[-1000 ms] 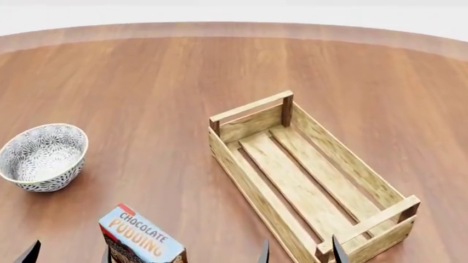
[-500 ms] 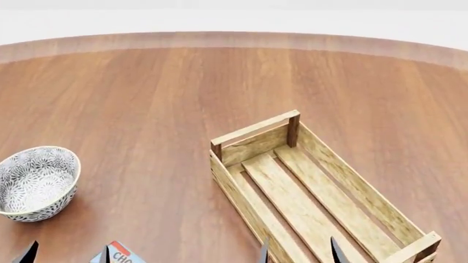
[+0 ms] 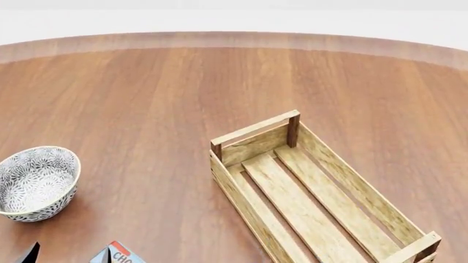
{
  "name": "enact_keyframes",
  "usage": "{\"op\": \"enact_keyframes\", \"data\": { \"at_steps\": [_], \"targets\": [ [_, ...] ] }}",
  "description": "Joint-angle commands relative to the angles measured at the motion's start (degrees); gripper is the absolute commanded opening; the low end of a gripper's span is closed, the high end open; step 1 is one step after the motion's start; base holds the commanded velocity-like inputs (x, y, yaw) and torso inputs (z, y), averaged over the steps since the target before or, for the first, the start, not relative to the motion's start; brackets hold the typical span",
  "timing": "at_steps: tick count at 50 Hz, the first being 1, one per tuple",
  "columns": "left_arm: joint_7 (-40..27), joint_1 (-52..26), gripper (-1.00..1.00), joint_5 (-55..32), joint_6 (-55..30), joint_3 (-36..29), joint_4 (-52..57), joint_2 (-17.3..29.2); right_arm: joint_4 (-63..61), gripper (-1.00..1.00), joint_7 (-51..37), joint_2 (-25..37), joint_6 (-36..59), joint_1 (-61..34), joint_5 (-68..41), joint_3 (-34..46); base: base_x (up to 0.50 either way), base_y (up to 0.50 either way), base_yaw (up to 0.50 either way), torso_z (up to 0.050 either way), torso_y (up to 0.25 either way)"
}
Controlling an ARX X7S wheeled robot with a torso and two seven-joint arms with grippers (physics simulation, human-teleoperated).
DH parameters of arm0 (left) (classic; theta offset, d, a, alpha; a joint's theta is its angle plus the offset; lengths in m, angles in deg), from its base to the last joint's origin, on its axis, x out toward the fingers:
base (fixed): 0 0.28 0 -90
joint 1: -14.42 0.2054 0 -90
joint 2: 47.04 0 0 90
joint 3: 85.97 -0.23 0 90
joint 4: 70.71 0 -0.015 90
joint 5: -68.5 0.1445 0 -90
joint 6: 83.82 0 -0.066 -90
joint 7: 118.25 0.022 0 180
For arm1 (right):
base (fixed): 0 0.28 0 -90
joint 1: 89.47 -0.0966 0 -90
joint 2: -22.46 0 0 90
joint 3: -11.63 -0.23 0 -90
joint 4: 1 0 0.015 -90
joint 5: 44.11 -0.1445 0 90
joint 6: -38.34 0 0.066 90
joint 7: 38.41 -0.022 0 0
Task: Pick up the chocolate pudding and put it in the tray.
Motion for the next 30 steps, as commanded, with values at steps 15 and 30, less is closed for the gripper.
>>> {"op": "enact_keyframes", "data": {
  "at_steps": [15, 30],
  "targets": [
    [-0.5, -0.2, 1.00, -1.4, -0.1, -0.8, 0.3, 1.0, -1.0, 1.00, 3.8, 5.0, -5.1, 6.9, -1.7, 0.9, 0.00, 0.00, 0.00, 0.000, 0.000],
    [-1.0, 0.0, 1.00, -1.4, -0.1, -1.6, 0.5, 1.5, 3.6, 1.00, 8.0, 6.8, -10.5, 8.6, -0.7, 4.1, 0.00, 0.00, 0.00, 0.000, 0.000]
  ]
}}
